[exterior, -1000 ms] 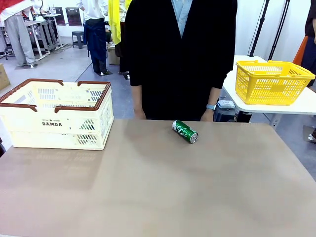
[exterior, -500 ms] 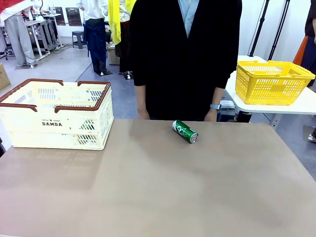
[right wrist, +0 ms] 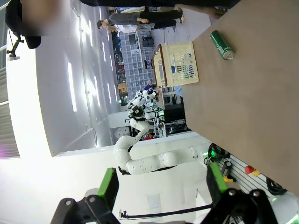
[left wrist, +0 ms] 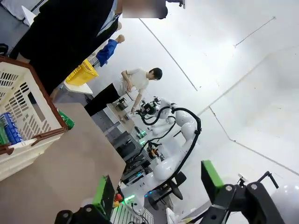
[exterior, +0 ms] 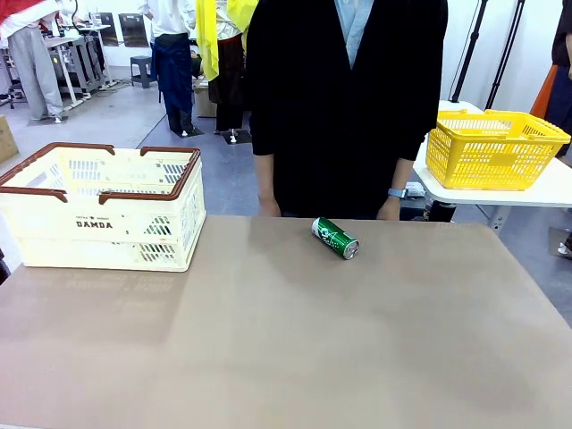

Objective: Place the drinks into the Shopping basket.
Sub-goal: Pick up one drink and place it into the Shopping basket.

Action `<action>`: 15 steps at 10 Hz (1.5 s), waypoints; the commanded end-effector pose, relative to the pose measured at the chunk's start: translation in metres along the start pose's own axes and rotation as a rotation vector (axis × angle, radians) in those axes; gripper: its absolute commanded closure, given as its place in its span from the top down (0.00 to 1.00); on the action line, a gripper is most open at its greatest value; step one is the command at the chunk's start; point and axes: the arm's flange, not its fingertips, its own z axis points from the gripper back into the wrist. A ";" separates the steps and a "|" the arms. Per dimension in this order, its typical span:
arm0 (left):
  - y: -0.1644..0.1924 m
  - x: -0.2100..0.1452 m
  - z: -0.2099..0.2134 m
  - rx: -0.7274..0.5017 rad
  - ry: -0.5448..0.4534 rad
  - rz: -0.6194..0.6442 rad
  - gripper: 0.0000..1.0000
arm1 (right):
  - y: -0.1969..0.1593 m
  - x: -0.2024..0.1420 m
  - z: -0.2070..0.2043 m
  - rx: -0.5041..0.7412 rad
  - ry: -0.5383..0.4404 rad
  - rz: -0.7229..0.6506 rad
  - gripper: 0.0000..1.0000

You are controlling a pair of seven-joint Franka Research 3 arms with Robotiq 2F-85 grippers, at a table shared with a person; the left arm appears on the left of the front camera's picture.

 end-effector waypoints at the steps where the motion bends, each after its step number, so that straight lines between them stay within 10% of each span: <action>1: -0.002 -0.002 -0.005 -0.004 -0.025 0.011 1.00 | 0.002 -0.001 -0.002 -0.011 -0.003 -0.008 1.00; 7: 0.002 -0.002 -0.002 0.000 -0.003 0.004 1.00 | 0.002 -0.001 -0.002 -0.011 -0.003 -0.008 1.00; 11: -0.087 0.066 -0.240 0.154 0.426 0.091 1.00 | 0.002 -0.001 -0.002 -0.011 -0.003 -0.008 1.00; 15: -0.048 0.066 -0.456 0.465 0.625 0.216 1.00 | 0.002 -0.001 -0.002 -0.011 -0.003 -0.008 1.00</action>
